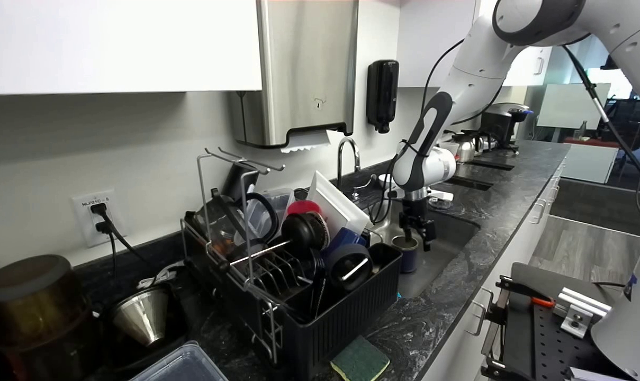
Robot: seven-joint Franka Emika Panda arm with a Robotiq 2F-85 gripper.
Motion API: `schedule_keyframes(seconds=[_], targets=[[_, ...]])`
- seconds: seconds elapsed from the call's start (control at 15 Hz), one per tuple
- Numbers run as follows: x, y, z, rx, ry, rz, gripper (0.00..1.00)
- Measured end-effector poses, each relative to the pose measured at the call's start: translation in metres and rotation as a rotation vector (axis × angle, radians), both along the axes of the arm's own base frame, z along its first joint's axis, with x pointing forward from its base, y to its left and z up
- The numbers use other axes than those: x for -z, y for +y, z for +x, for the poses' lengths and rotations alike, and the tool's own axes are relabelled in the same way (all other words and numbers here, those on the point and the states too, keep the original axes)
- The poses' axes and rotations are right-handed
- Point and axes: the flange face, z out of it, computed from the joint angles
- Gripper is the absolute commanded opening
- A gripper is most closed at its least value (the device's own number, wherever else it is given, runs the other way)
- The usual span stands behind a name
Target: Move the blue mug from the sink to the dish rack
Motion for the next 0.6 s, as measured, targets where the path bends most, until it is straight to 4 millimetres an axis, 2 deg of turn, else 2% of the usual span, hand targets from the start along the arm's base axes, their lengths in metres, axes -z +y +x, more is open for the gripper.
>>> schedule_keyframes(seconds=[0.33,0.6], targets=[[-0.0017,-0.0071,0.0035,-0.04,-0.005,-0.02,1.0],[0.0059,-0.0058,0.0049,-0.055,-0.001,-0.016,1.0]])
